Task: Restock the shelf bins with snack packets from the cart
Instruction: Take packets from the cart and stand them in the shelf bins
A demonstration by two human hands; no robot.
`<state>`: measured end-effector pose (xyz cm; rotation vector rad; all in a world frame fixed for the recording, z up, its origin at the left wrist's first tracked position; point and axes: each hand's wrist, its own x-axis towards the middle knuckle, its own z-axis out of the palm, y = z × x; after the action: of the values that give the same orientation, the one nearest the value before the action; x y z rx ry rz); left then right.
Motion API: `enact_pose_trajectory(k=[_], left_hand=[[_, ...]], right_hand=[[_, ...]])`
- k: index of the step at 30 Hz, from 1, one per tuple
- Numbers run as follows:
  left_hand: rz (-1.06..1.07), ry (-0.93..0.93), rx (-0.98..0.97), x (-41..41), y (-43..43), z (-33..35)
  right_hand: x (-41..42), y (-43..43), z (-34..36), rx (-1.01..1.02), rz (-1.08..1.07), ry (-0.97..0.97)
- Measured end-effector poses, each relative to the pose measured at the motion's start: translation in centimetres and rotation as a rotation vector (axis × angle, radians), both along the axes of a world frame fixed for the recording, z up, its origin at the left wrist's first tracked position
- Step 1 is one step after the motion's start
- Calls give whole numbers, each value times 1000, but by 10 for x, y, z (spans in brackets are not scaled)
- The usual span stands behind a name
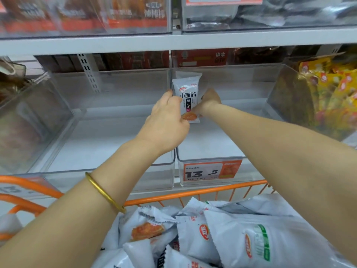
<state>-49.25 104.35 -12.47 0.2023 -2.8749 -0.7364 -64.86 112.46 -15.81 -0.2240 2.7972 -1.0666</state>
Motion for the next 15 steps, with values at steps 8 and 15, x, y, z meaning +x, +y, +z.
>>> enact_pose_trajectory(k=[8, 15], left_hand=[[-49, 48, -66, 23, 10, 21], [-238, 187, -222, 40, 32, 33]], right_hand=[[59, 57, 55, 139, 315, 65], [152, 148, 84, 139, 559, 34]])
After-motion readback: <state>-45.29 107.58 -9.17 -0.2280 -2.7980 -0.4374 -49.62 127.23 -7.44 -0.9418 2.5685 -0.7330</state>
